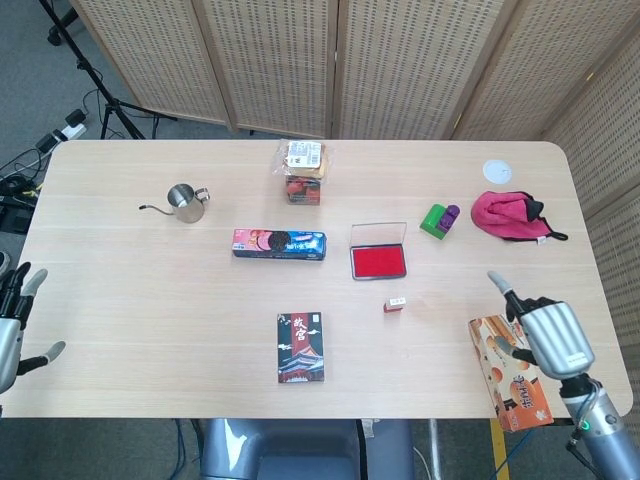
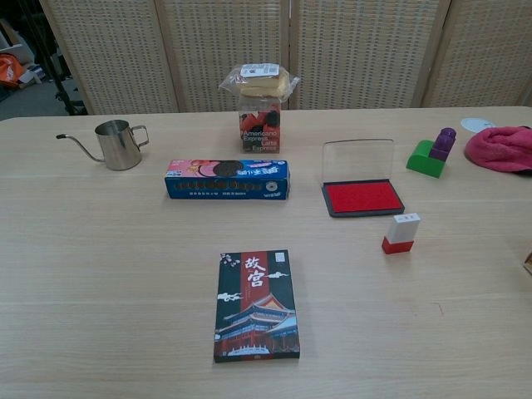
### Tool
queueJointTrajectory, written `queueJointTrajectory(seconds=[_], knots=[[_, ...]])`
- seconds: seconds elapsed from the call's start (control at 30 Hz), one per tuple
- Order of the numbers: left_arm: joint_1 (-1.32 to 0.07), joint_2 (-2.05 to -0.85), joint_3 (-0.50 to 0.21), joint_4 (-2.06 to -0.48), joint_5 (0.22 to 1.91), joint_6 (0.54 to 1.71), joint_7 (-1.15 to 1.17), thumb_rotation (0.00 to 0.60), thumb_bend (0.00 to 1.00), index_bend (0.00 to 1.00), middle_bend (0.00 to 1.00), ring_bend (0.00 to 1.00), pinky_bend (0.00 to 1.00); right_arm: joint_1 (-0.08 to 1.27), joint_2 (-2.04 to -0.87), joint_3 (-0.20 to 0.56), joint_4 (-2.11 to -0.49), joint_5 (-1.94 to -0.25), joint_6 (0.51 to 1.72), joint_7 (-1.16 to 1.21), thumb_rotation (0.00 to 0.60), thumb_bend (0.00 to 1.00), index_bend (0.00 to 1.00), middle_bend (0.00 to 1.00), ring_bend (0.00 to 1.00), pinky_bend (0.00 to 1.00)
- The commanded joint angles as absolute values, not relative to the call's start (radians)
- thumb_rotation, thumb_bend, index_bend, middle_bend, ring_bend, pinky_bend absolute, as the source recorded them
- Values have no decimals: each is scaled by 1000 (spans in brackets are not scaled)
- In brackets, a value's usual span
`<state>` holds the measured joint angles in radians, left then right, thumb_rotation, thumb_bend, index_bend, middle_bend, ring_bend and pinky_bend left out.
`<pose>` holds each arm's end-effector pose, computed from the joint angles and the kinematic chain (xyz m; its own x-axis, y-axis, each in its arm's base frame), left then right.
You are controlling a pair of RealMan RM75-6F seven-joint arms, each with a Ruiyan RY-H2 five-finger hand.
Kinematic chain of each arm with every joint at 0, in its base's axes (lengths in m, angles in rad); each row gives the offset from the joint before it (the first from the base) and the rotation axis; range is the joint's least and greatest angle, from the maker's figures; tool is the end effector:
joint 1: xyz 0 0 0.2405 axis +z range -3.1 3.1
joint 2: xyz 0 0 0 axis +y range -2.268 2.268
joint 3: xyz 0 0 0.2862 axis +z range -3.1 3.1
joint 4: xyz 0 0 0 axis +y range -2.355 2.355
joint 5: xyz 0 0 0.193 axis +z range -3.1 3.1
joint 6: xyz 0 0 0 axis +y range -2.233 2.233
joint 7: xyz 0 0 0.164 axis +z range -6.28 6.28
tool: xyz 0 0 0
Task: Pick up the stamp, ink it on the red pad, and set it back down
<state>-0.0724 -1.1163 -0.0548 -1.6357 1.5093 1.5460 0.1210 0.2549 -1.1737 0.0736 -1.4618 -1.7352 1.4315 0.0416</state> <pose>-0.3238 0.1981 0.1960 0.4842 -0.0579 0.8731 0.8745 -0.0023 -0.4851 -0.2852 -0.2559 0.1610 0.4695 0.0492 0.8816 -0.8116 -0.3691 0.4528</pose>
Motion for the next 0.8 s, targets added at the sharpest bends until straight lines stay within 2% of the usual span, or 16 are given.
queueJointTrajectory(seconds=[0.03, 0.1, 0.23, 0.37, 0.63, 0.8], knots=[[-73, -1117, -56, -1634, 1506, 1543, 122, 600, 0, 0, 0, 0, 0, 320, -1163, 74, -1500, -1741, 1323, 53, 600, 0, 3, 820, 990, 1000], [-73, -1118, -59, -1632, 1496, 1540, 118, 600, 0, 0, 0, 0, 0, 371, -1157, 76, -1550, -1728, 1235, 51, 600, 0, 37, 844, 999, 1000], [-71, -1115, -62, -1631, 1487, 1539, 109, 600, 0, 0, 0, 0, 0, 421, -1171, 89, -1596, -1671, 1133, -31, 600, 6, 131, 904, 1000, 1000], [-68, -1112, -63, -1630, 1480, 1539, 101, 600, 0, 0, 0, 0, 0, 465, -1220, 113, -1613, -1588, 1050, -140, 600, 123, 194, 919, 1000, 1000], [-67, -1110, -64, -1629, 1478, 1537, 95, 600, 0, 0, 0, 0, 0, 514, -1303, 144, -1610, -1458, 983, -272, 600, 329, 282, 920, 1000, 1000], [-68, -1109, -65, -1630, 1477, 1536, 93, 600, 0, 0, 0, 0, 0, 530, -1331, 148, -1599, -1413, 971, -323, 600, 337, 317, 921, 1000, 1000]])
